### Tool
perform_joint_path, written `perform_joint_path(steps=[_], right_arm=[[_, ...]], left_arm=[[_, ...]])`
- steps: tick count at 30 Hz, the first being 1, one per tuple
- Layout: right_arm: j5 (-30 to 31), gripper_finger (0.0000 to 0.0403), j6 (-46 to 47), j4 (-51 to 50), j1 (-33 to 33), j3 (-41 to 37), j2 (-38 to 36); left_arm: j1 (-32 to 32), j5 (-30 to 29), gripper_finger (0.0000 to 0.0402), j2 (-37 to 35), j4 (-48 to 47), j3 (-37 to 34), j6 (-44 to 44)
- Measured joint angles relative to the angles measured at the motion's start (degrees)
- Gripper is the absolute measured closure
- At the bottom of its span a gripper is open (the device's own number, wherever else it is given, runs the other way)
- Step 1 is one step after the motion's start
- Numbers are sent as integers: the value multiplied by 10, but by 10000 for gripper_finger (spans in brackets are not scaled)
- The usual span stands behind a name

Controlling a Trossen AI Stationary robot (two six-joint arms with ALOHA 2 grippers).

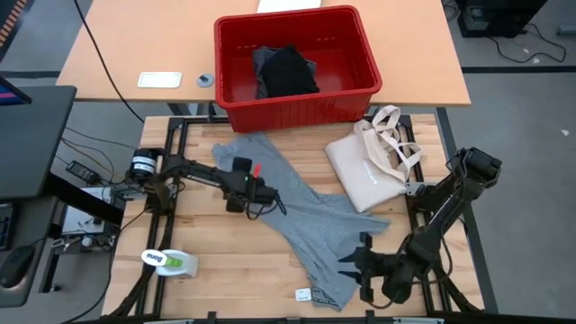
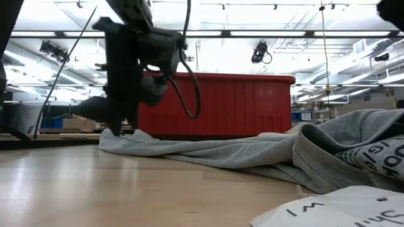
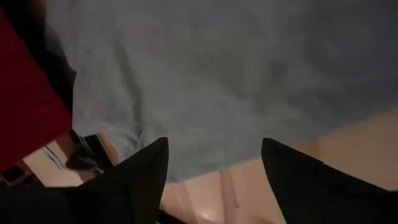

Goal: Fold Laundry from Bin
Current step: Fold the gray shirt

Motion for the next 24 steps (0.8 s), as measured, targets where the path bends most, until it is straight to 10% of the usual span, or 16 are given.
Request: perform_joint_path(steps=[5,14,24], right_arm=[[28,249,-29,49,-3,-34,0],[133,249,30,95,-9,-131,0],[129,249,-100,251,-60,-194,0]], left_arm=[[27,35,134,-60,88,-33,21],[4,78,134,-316,514,-251,-61],[35,75,134,-390,351,-342,-424]])
